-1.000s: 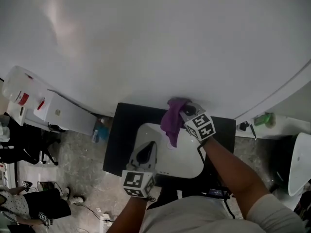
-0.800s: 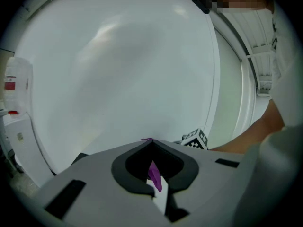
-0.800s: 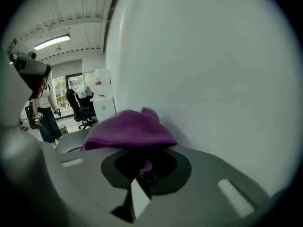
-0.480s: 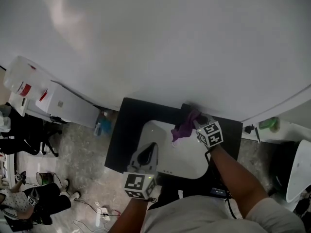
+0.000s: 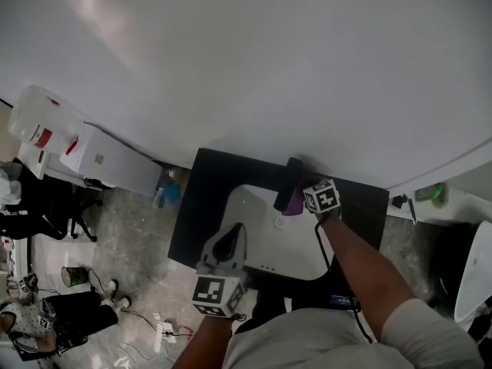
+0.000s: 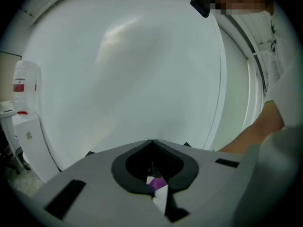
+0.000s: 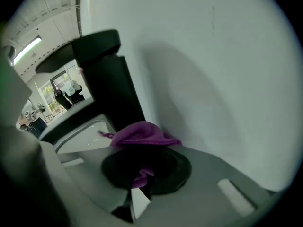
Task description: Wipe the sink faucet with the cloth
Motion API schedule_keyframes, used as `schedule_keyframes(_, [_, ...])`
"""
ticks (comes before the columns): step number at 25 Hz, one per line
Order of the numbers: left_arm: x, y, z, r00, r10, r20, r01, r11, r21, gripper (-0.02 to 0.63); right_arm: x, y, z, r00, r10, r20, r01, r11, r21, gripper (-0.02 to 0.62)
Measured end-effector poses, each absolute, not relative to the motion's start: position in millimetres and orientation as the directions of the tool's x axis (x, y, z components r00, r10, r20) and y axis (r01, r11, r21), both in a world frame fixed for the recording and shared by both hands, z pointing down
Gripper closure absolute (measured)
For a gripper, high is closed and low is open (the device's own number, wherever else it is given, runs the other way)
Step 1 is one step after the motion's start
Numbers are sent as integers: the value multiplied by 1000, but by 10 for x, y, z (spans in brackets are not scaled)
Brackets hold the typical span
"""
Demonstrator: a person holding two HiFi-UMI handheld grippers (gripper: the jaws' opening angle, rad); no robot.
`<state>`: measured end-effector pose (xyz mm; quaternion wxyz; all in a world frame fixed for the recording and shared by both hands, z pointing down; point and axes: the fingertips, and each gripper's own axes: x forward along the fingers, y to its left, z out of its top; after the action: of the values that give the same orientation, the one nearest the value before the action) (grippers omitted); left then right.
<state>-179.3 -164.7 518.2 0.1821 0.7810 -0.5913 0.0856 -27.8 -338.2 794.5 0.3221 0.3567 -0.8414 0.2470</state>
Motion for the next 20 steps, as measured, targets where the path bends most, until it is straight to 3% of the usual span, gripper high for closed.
schedule_keyframes(9, [-1613, -1552, 4924, 320, -896, 309, -944, -276, 179, 600, -295, -3073, 5949, -725, -577, 376, -669, 719, -187, 569])
schedule_keyframes(20, [-1089, -1712, 4165, 415, -890, 191, -909, -393, 143, 600, 2, -1983, 4025, -759, -642, 106, -649, 758, -56, 569])
